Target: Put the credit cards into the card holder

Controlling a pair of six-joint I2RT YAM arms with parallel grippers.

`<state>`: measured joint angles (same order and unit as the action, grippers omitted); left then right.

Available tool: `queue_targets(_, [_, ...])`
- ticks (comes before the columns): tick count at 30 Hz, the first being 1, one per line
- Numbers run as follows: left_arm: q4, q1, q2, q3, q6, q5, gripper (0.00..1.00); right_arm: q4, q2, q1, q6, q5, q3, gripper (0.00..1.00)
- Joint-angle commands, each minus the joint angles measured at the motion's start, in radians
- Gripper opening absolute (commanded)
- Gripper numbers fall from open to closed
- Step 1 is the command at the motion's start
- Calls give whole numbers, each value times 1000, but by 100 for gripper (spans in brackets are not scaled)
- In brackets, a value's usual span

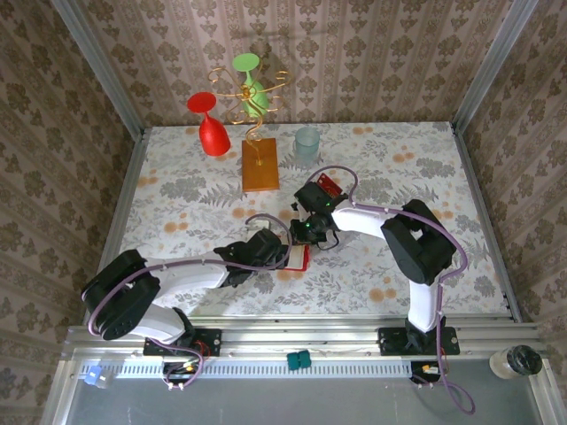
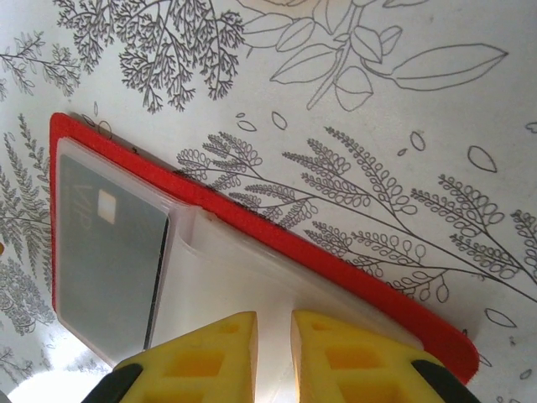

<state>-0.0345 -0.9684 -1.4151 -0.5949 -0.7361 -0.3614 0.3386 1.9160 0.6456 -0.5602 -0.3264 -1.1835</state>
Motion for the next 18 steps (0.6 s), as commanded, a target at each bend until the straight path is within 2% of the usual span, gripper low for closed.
queue_targets(1, [13, -5, -25, -7, 17, 7, 100, -8, 25, 8, -21, -24, -24, 20])
queue_targets(11, [36, -9, -68, 42, -10, 3, 92, -25, 28, 6, -41, -46, -30, 23])
queue_targets(18, [48, -9, -71, 60, -21, 1, 87, -31, -58, -10, -54, -19, 5, 47])
